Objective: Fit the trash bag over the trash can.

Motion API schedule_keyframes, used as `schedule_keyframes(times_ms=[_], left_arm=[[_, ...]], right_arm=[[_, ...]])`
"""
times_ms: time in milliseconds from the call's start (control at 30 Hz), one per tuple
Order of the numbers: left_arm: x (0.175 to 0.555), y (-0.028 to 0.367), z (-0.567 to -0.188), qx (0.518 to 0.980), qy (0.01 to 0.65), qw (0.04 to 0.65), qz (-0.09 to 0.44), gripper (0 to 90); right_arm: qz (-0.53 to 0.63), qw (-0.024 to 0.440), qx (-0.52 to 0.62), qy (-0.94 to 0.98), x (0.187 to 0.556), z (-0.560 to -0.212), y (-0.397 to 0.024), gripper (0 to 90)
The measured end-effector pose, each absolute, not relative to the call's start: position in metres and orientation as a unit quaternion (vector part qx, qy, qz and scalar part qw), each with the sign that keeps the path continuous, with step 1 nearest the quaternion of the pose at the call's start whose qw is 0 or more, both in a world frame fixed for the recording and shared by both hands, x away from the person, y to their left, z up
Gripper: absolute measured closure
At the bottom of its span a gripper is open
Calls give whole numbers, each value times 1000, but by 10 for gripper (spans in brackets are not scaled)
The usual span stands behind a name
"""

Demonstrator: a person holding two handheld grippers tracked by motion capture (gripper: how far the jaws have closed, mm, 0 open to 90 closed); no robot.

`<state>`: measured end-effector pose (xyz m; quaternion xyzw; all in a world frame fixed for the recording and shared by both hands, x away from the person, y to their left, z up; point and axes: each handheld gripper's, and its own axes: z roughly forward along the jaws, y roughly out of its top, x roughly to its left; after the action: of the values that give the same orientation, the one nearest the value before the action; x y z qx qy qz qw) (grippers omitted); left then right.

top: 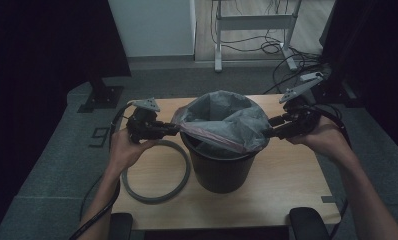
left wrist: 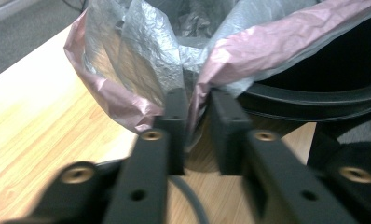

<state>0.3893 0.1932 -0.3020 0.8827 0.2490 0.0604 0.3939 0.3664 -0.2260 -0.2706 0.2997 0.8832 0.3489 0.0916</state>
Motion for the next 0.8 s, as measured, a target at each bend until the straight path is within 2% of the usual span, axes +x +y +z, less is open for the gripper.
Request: schedule_keyframes(times_ms=[67, 200, 367, 600, 700, 800], left_arm=[[390, 194, -294, 885, 243, 394, 52, 613], [385, 191, -272, 888, 221, 398, 61, 496], [382, 174, -253, 897, 184, 400, 53, 420], [386, 136, -250, 922, 130, 362, 42, 359], [388, 126, -252, 928, 118, 350, 42, 354], [389, 122, -254, 933, 112, 340, 38, 353]], right_arm=[[353, 98, 298, 881, 366, -267, -224, 448], [365, 95, 284, 882, 362, -261, -215, 435], [374, 79, 256, 888, 357, -256, -194, 405], [377, 48, 211, 901, 351, -259, -160, 381], [362, 38, 196, 911, 349, -265, -148, 488], [354, 24, 178, 918, 348, -270, -142, 499]])
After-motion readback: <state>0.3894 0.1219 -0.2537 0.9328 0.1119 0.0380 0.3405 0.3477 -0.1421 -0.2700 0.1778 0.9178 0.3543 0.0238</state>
